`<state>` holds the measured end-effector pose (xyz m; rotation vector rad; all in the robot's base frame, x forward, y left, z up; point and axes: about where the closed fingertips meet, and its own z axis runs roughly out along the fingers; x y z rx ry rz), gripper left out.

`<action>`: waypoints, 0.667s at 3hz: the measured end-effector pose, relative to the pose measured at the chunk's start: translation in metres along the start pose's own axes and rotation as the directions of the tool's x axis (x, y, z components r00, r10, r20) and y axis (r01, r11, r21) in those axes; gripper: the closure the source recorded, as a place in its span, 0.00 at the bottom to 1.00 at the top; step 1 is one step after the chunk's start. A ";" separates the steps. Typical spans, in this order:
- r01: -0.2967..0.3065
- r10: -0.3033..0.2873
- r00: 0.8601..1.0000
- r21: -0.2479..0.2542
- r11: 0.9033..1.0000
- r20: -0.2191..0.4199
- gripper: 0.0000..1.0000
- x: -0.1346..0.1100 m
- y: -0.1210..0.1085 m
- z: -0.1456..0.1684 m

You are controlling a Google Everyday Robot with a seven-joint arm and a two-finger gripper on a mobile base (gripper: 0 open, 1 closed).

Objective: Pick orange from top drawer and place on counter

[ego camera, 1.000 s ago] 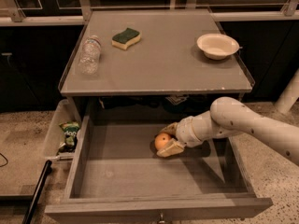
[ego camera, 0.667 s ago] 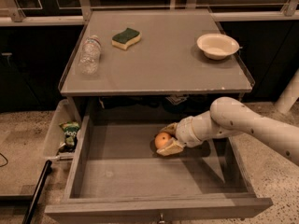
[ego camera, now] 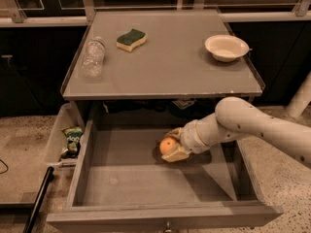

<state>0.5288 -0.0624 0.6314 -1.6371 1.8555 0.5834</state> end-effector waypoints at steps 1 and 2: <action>0.027 -0.027 0.999 -0.001 1.000 -0.038 1.00 -0.023 0.006 -0.024; 0.062 -0.061 0.996 0.016 0.998 -0.062 1.00 -0.052 0.007 -0.062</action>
Offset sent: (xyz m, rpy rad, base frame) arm -0.0181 -0.0119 0.1434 -0.1118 -0.0917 0.0388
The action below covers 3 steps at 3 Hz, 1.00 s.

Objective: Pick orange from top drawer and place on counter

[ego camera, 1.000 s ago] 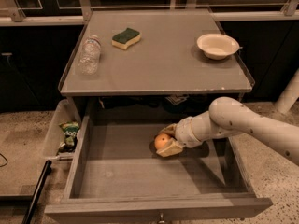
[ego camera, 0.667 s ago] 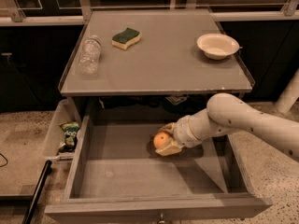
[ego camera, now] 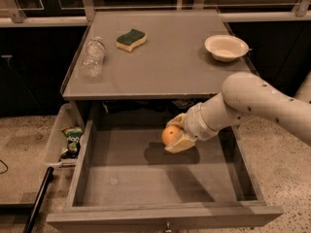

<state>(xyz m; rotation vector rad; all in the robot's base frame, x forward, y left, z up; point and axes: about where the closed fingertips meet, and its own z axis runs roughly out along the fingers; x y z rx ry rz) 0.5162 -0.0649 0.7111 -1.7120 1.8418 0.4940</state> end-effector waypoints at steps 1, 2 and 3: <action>0.030 -0.031 1.000 0.039 0.999 0.006 1.00 -0.023 -0.006 -0.051; 0.050 -0.051 0.999 0.104 0.993 -0.002 1.00 -0.042 -0.023 -0.101; 0.050 -0.051 0.999 0.104 0.993 -0.002 1.00 -0.042 -0.023 -0.101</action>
Offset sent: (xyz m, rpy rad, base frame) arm 0.0164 -0.0605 0.1662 -0.0236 -0.1823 -0.0717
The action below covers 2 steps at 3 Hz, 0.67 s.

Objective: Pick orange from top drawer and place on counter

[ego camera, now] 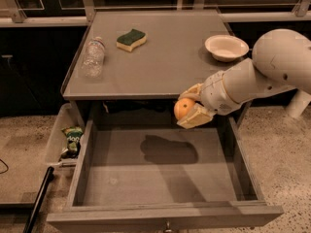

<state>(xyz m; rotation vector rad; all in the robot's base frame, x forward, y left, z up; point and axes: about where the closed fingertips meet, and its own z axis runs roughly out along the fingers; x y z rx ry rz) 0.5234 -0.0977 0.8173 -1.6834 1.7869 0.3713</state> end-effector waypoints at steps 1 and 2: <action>0.003 -0.003 1.000 0.007 1.000 0.003 1.00 -0.001 -0.002 -0.001; 0.042 -0.043 0.998 0.032 0.999 0.043 1.00 -0.008 -0.029 -0.009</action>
Offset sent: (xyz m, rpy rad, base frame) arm 0.0709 -0.0134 0.0619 0.0843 -0.1639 0.0368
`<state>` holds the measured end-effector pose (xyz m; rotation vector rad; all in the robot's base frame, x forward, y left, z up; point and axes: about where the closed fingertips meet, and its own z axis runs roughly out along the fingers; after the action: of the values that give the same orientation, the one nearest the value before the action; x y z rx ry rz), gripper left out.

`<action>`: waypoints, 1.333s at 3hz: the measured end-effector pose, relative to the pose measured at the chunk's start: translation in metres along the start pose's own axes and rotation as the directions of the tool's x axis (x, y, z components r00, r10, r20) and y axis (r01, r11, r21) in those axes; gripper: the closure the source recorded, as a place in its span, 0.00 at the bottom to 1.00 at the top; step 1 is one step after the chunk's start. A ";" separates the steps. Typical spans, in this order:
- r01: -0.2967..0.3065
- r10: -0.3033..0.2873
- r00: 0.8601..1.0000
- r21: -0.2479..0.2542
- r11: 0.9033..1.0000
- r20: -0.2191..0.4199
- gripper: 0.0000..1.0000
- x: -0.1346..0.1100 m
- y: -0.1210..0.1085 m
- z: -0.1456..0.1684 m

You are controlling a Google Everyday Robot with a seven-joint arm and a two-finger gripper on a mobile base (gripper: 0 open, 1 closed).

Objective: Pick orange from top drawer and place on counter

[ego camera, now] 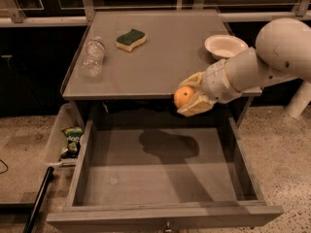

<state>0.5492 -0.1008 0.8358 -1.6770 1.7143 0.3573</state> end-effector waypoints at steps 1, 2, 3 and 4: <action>0.070 -0.070 0.994 0.009 0.998 0.084 1.00 -0.015 -0.044 -0.004; 0.131 -0.129 0.978 0.003 0.991 0.165 1.00 -0.033 -0.085 0.001; 0.179 -0.178 0.958 0.016 0.984 0.225 1.00 -0.053 -0.123 0.010; 0.203 -0.199 0.951 0.008 0.979 0.238 1.00 -0.066 -0.144 0.033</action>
Offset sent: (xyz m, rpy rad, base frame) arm 0.1399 0.0202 0.0961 0.2072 -0.2017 0.2171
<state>0.6901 -0.0472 0.8942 -1.7271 1.3562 0.4574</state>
